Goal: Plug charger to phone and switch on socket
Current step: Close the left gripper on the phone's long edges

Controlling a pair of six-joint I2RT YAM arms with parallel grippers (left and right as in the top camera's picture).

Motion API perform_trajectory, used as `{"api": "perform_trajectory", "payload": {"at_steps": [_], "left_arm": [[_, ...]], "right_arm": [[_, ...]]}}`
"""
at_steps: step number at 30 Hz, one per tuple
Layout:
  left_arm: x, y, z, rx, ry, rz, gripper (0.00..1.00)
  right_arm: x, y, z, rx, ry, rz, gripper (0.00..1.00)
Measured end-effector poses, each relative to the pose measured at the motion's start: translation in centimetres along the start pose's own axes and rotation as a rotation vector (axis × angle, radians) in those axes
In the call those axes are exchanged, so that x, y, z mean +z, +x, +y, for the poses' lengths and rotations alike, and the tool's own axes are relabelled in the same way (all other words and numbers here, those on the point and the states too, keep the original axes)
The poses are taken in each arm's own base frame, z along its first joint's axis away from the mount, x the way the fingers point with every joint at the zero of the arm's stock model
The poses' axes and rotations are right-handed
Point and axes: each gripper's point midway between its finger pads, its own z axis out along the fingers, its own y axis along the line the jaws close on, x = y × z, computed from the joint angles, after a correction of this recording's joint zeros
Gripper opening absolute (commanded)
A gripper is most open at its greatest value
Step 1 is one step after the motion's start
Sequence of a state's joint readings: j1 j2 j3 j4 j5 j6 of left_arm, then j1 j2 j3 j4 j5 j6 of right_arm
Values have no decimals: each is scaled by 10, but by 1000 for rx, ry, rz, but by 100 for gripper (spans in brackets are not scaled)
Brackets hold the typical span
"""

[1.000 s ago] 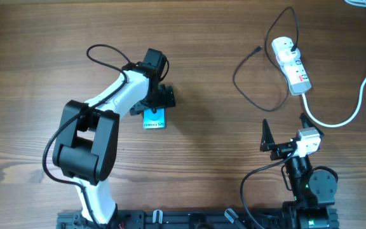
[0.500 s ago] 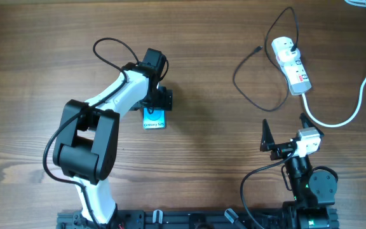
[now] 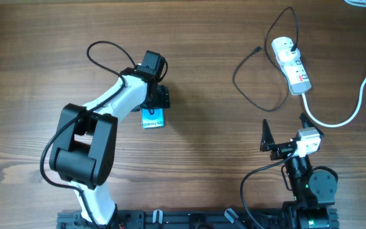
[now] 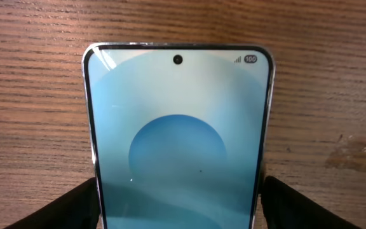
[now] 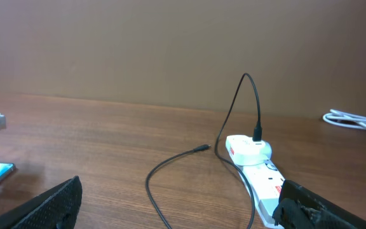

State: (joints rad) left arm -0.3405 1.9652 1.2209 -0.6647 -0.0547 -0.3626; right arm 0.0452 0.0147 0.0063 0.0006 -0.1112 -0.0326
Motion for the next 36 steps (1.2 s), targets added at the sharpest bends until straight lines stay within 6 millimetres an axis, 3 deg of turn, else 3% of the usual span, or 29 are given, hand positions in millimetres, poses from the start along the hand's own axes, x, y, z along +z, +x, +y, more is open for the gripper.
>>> {"api": "perform_trajectory", "payload": {"at_steps": [3, 17, 19, 22, 25, 31, 36], "left_arm": [[-1, 0, -4, -11, 22, 4, 100], [-2, 6, 0, -3, -8, 24, 100], [-1, 8, 3, -2, -23, 29, 97], [-1, 8, 4, -4, -25, 31, 86], [-1, 9, 5, -13, -25, 32, 84], [-1, 8, 6, -24, -23, 33, 64], [0, 8, 7, -35, -23, 32, 63]], "right_arm": [[0, 0, 0, 0, 0, 0, 100], [0, 0, 0, 0, 0, 0, 100], [0, 0, 0, 0, 0, 0, 100], [0, 0, 0, 0, 0, 0, 100], [0, 0, 0, 0, 0, 0, 100], [0, 0, 0, 0, 0, 0, 100], [0, 0, 0, 0, 0, 0, 99]]}}
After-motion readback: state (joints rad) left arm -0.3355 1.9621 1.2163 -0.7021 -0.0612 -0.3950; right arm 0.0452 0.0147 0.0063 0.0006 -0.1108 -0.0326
